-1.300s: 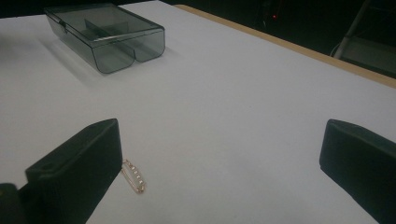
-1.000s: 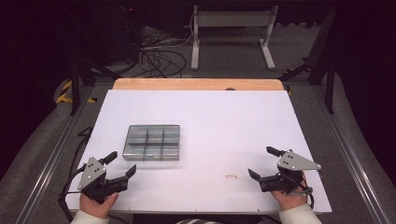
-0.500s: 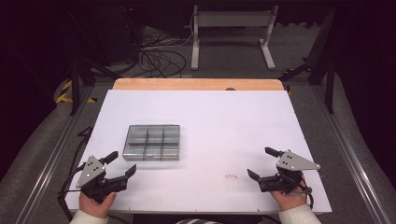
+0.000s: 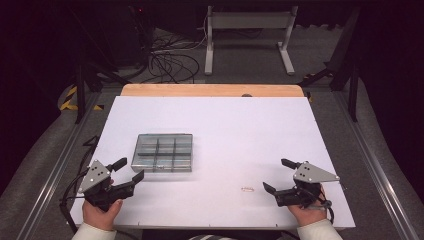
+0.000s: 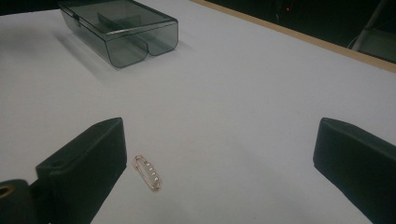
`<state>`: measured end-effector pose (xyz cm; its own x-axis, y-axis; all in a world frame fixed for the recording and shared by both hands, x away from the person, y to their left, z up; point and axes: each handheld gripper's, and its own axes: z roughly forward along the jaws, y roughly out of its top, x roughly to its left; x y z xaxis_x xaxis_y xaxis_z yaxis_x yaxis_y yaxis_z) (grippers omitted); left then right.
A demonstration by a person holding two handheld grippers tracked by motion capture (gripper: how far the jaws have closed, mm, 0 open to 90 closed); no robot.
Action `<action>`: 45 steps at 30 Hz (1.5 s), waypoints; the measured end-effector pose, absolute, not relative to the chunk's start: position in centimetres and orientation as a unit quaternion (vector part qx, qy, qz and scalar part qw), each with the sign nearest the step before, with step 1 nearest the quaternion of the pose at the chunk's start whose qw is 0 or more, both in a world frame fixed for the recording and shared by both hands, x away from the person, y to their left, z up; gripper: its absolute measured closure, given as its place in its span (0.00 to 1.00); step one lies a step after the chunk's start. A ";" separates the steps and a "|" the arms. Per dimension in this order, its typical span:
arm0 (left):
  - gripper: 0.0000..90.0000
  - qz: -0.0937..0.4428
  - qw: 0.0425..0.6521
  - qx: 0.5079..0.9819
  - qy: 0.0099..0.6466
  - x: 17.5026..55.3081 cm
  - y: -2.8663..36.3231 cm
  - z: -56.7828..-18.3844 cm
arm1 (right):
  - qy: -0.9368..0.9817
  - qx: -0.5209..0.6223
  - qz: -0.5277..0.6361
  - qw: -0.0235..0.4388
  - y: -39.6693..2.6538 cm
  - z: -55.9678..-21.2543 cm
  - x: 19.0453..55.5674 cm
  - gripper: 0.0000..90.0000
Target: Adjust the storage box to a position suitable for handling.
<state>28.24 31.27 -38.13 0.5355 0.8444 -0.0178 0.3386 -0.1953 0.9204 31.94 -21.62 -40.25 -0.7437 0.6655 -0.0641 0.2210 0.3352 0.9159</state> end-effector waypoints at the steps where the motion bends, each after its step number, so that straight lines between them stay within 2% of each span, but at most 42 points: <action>1: 0.32 0.257 0.486 0.729 0.408 28.5 31.3 -38.0 | 0.787 0.282 0.504 0.220 -21.6 -40.3 32.0 0.03; 18: 0.37 0.246 0.481 0.730 0.418 29.8 31.7 -37.2 | 0.790 0.279 0.500 0.220 -21.5 -40.4 32.0 0.04; 23: 0.42 0.243 0.478 0.733 0.419 30.1 31.7 -37.2 | 0.792 0.278 0.497 0.219 -21.4 -40.4 32.0 0.04; 28: 0.51 0.243 0.466 0.739 0.421 30.3 31.7 -36.9 | 0.793 0.276 0.498 0.218 -21.4 -40.4 32.0 0.04; 29: 0.59 0.246 0.458 0.740 0.427 30.4 31.7 -36.7 | 0.793 0.275 0.497 0.218 -21.4 -40.4 32.0 0.04; 33: 0.76 0.252 0.440 0.737 0.447 30.8 31.8 -36.5 | 0.795 0.276 0.496 0.216 -21.3 -40.5 32.0 0.04; 38: 0.92 0.262 0.411 0.735 0.472 31.6 32.0 -36.4 | 0.796 0.274 0.494 0.216 -21.2 -40.5 32.0 0.04; 41: 0.99 0.264 0.401 0.734 0.480 32.2 32.3 -36.3 | 0.796 0.274 0.494 0.215 -21.2 -40.5 32.0 0.04; 45: 1.00 0.257 0.393 0.733 0.492 33.0 32.7 -36.3 | 0.797 0.274 0.494 0.215 -21.2 -40.5 32.0 0.04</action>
